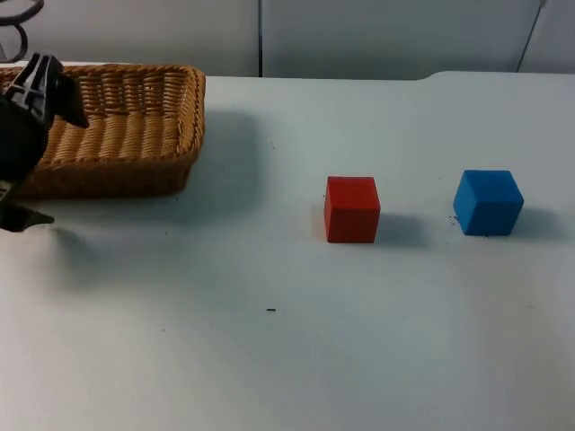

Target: Pick up the basket with the left hand and place the blue cube into the basket with the right hand.

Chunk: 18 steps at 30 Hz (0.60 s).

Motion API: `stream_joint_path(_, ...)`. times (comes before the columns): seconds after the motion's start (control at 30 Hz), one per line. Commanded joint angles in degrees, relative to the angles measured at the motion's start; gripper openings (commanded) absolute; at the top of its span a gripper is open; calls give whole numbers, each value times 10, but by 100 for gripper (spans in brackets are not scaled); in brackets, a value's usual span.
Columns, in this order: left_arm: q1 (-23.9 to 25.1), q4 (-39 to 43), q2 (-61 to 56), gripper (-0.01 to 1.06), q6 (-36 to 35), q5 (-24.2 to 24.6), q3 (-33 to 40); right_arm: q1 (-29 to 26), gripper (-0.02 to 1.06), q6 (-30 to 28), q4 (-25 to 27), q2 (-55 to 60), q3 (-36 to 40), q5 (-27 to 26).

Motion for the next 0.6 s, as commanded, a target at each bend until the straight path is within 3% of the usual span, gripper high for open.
stream_joint_path(0.0,-4,-21,8,100,-7,-19,-4,5,103,-6,4,6,-5,-15)
stream_joint_path(0.07,-4,-43,13,88,-7,-31,-4,5,103,-6,5,11,-5,-15)
stream_joint_path(0.13,-4,-62,19,68,-7,-32,-4,5,103,-6,4,15,-5,-15)
stream_joint_path(0.17,-4,-62,19,68,-7,-32,-4,5,103,-6,4,15,-5,-15)
stream_joint_path(0.3,-4,-62,22,21,-7,-42,-10,5,103,-6,6,15,-5,-18)
stream_joint_path(0.33,-4,-62,22,21,-7,-42,-10,5,103,-6,6,15,-5,-18)
stream_joint_path(0.37,-4,-68,22,4,-7,-53,-15,5,103,-6,10,15,-5,-19)
stream_joint_path(0.4,-4,-77,22,0,-7,-54,-20,5,103,-6,21,15,-5,-19)
stream_joint_path(0.57,-4,-120,16,0,-7,-43,-31,6,103,-13,30,15,-5,-17)
